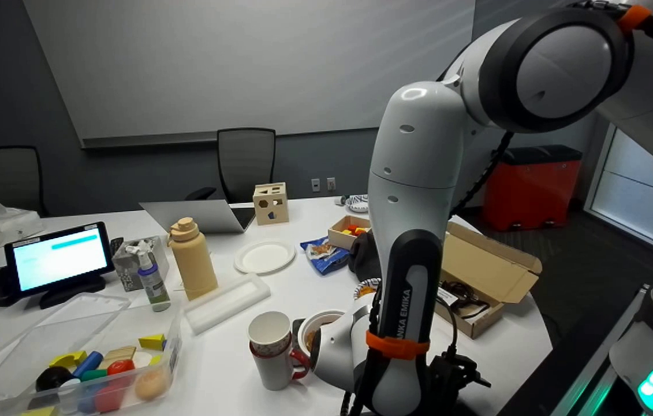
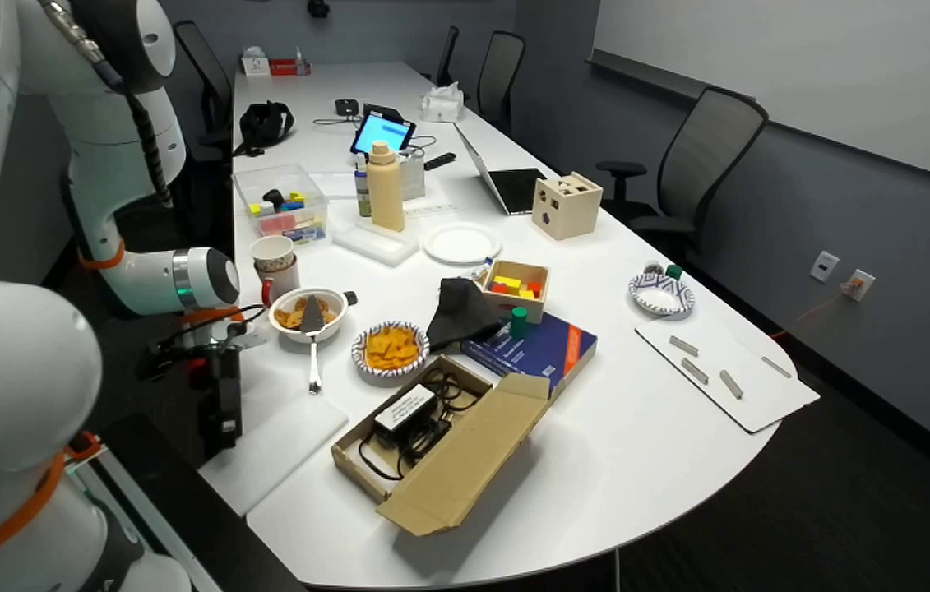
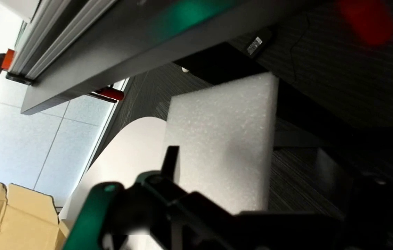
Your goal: Put the foam in the brown box.
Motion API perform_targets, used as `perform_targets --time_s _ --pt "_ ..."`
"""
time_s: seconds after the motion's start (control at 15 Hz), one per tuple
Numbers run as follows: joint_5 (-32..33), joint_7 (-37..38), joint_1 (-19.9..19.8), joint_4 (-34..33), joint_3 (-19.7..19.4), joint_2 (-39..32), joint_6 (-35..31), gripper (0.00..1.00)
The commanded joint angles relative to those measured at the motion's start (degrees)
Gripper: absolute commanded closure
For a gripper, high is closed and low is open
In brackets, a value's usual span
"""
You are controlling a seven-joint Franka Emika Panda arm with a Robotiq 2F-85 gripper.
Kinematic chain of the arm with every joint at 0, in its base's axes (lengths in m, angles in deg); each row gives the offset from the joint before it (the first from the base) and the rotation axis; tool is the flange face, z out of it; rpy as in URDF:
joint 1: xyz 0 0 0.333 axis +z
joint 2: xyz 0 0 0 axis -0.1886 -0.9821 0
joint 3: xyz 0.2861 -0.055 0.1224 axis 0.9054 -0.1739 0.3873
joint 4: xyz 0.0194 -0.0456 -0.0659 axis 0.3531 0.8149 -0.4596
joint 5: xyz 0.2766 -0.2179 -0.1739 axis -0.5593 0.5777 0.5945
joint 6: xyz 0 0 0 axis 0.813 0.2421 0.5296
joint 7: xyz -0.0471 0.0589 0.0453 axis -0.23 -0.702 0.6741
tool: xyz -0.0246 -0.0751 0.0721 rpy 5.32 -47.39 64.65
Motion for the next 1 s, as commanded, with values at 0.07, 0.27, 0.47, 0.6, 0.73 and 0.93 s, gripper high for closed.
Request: perform_targets --time_s 0.07,0.27,0.47,0.6,0.73,0.93 --pt "1.1 0.2 -0.3 0.5 -0.4 -0.5 0.2 0.00" --pt "1.2 0.3 -0.3 0.7 -0.6 -1.1 -0.1 0.00" --pt "1.2 0.4 -0.3 0.9 -0.8 -1.2 -0.3 0.26" --pt "1.2 0.5 -0.3 1.0 -0.9 -1.3 -0.4 0.42" --pt "1.4 0.6 -0.2 0.7 -1.1 -1.4 -0.5 0.58" --pt "1.5 0.7 -0.1 0.9 -1.2 -1.2 -0.6 0.81"
